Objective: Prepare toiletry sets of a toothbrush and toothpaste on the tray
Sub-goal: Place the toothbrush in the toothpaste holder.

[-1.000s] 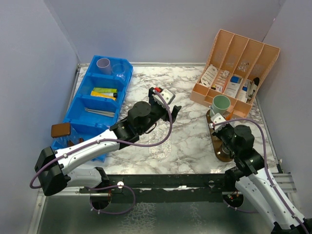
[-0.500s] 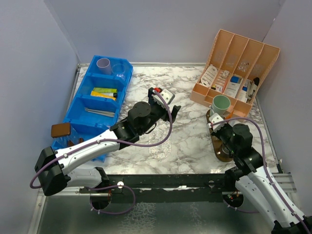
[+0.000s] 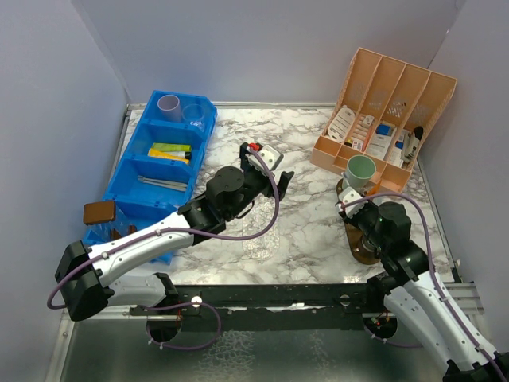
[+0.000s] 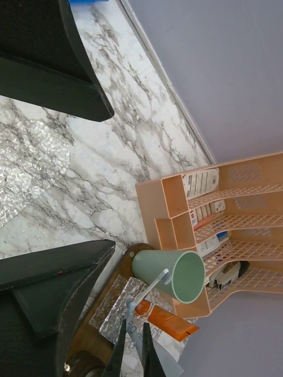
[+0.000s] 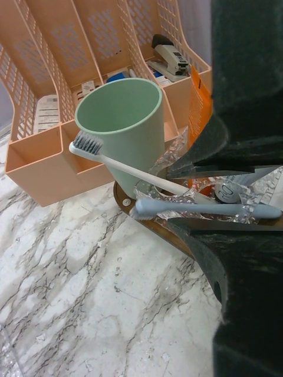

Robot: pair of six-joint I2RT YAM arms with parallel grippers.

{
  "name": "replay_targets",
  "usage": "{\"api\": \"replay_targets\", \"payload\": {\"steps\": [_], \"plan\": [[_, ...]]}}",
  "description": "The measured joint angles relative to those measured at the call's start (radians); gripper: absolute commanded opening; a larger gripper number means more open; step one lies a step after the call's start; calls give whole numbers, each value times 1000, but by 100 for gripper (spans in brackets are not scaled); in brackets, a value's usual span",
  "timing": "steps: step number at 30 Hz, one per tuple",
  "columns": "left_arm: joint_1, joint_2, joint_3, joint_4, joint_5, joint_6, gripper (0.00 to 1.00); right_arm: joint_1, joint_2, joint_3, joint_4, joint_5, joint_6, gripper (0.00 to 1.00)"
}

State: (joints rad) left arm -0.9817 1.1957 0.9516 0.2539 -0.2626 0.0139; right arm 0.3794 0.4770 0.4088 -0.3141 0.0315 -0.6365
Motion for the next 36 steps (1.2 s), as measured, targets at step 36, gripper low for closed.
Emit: {"api": "replay_targets", "payload": {"steps": [36], "plan": [[11,0,-2,7,-15,0,85,0,156,165,-146,61,100,37]]}}
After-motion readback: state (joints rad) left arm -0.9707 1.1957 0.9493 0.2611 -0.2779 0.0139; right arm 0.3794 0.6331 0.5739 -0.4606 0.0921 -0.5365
